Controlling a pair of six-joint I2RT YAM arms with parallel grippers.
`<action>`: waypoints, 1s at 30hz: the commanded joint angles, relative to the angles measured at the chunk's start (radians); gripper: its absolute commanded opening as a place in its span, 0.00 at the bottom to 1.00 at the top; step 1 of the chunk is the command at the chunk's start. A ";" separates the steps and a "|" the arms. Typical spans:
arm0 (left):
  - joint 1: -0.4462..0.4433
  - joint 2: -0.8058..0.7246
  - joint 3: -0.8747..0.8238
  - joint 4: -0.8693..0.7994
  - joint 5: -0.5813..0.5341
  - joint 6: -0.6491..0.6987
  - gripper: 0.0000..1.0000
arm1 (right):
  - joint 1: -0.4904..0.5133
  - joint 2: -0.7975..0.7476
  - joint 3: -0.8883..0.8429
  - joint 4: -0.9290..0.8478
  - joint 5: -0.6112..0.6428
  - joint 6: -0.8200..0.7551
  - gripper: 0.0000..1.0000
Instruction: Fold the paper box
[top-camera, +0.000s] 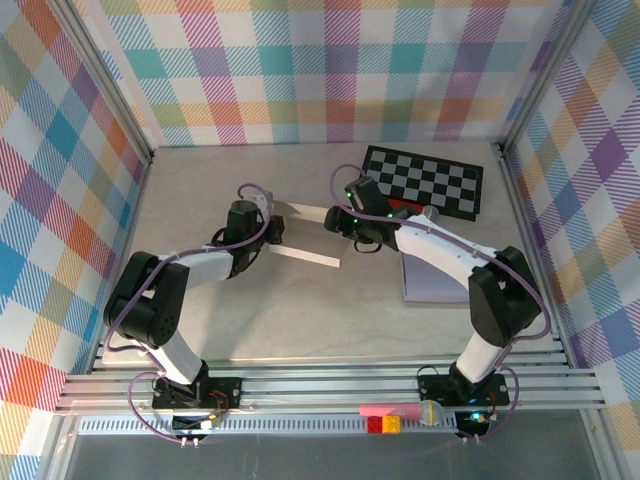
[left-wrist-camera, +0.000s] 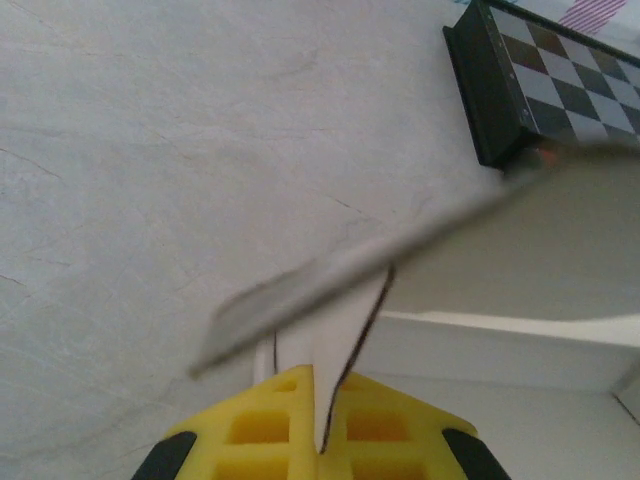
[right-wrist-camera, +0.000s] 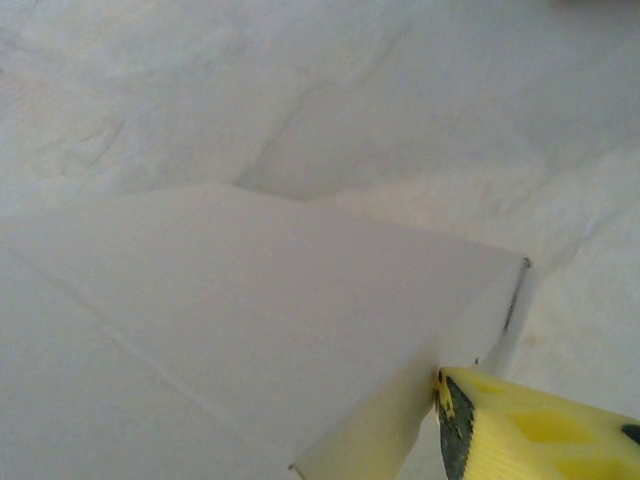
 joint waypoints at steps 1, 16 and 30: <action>-0.029 -0.018 -0.005 -0.069 -0.041 0.053 0.00 | -0.011 -0.041 0.014 -0.188 -0.209 0.204 0.60; -0.055 -0.004 0.003 -0.061 -0.075 0.046 0.00 | -0.055 -0.154 0.095 -0.244 -0.261 0.305 0.63; -0.067 -0.005 0.003 -0.058 -0.096 0.029 0.00 | -0.203 -0.084 0.139 -0.249 -0.490 0.823 0.58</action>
